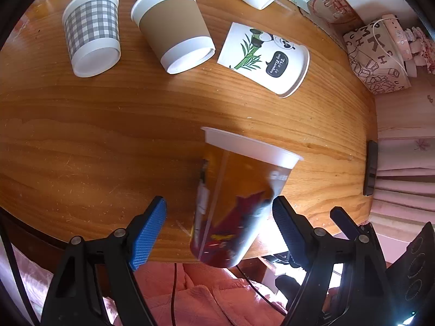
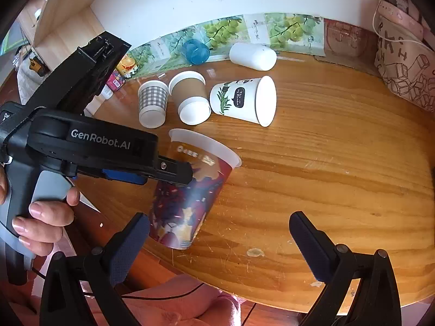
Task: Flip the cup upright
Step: 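Rotate the right gripper to turn the cup rim upward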
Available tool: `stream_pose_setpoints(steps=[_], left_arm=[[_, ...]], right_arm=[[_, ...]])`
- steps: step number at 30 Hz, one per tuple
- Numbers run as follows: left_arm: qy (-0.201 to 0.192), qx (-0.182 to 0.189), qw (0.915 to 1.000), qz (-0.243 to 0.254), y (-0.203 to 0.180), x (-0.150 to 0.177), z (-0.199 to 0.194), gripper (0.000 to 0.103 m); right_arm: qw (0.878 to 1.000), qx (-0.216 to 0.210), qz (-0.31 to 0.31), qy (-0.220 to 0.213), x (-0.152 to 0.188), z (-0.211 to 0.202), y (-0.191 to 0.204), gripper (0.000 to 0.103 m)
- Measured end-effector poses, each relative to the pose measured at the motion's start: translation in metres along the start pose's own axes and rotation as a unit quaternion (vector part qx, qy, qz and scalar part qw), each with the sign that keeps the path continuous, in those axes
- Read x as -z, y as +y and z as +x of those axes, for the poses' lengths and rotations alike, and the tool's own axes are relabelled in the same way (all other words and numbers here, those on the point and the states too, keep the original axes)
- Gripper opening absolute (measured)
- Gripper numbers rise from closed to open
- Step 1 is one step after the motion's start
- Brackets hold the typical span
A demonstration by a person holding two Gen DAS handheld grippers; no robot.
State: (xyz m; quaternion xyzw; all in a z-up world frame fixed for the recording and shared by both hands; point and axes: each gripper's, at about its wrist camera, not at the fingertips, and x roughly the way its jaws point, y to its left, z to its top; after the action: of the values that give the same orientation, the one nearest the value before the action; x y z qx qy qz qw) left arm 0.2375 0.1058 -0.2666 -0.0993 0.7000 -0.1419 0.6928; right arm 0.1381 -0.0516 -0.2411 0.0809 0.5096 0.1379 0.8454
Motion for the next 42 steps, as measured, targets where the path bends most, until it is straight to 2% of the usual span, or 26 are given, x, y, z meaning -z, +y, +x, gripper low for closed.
stream_pose_setpoints(steps=[14,19,25,37,42], left_arm=[[-0.062,0.004,0.9979,0.018,-0.005,0.021,-0.026,0.083],[-0.083,-0.003,0.9964,0.022,-0.002,0.031,-0.032,0.083],[-0.084,-0.005,0.9961,0.025,0.004,0.034,-0.036,0.083],[-0.073,-0.014,0.9958,0.053,0.017,0.019,-0.043,0.083],[-0.063,-0.012,0.9955,0.069,0.024,0.011,-0.046,0.083]], right_arm=[[1.000,-0.005,0.021,0.014,0.007,0.004,-0.007,0.103],[0.998,-0.006,0.050,0.025,0.006,0.012,-0.015,0.103],[0.994,-0.008,0.106,0.033,0.002,0.024,-0.032,0.103],[0.971,-0.008,0.236,0.036,-0.008,0.048,-0.068,0.103],[0.959,-0.010,0.280,0.042,-0.013,0.059,-0.080,0.098]])
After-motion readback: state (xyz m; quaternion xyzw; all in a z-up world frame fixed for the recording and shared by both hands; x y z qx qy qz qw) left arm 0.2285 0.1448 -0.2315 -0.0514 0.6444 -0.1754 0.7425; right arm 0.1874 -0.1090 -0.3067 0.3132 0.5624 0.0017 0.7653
